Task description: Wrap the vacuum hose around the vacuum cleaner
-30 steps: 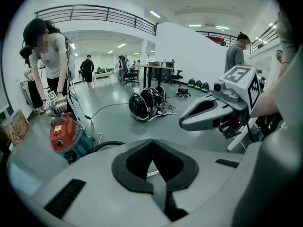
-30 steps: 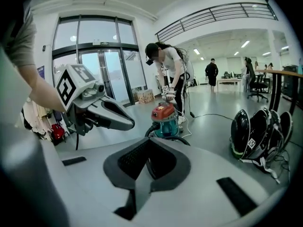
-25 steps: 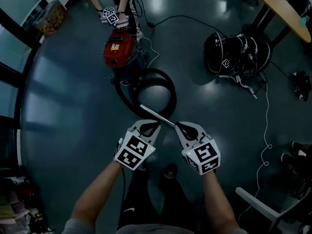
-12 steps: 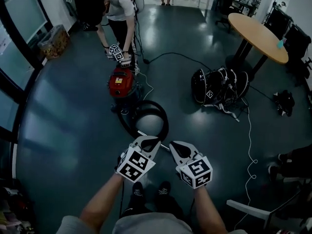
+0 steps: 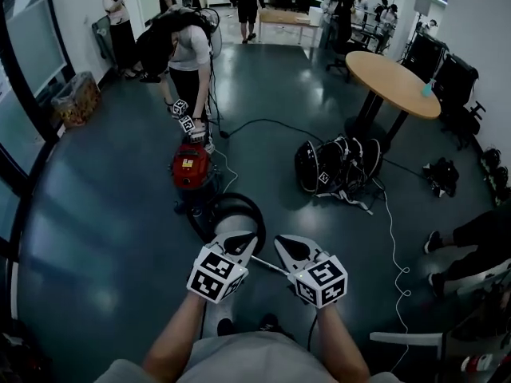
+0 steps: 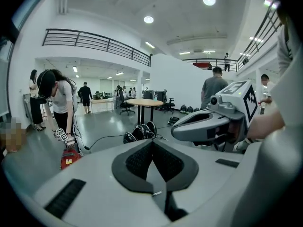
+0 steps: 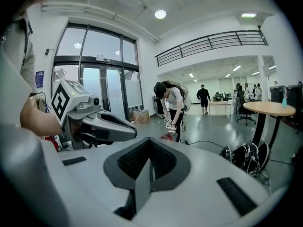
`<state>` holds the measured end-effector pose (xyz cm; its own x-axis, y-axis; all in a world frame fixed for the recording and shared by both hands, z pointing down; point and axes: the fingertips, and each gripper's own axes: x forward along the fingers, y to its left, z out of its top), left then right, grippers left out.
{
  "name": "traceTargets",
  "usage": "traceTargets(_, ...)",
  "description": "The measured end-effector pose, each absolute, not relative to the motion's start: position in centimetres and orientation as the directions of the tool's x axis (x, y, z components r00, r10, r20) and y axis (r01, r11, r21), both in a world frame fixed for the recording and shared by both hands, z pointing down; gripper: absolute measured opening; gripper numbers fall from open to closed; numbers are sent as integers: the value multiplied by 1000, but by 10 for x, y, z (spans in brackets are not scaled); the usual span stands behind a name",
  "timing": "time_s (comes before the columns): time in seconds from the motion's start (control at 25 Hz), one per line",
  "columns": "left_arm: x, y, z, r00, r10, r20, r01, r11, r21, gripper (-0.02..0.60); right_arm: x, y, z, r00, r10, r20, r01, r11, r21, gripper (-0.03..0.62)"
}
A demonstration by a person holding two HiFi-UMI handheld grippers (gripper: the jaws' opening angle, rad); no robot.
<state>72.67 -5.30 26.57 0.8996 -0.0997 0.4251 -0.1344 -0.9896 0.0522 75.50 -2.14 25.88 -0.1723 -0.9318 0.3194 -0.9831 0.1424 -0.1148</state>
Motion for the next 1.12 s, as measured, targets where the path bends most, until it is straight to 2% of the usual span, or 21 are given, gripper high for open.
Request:
traceTargets(0.52, 711, -48, 216, 945, -87, 316, -102, -994, 31, 6, 737, -23, 201, -130, -970, 205, -991, 118, -67, 4)
traceTargets(0.84, 704, -42, 173, 986, -102, 134, -93, -993, -70, 6, 727, -19, 163, -130, -987, 99, -991, 127, -35, 4)
traceTargets(1.12, 696, -44, 159, 990, -123, 71, -117, -990, -80, 6, 718, -17, 140, -153, -988, 20, -988, 153, -7, 4)
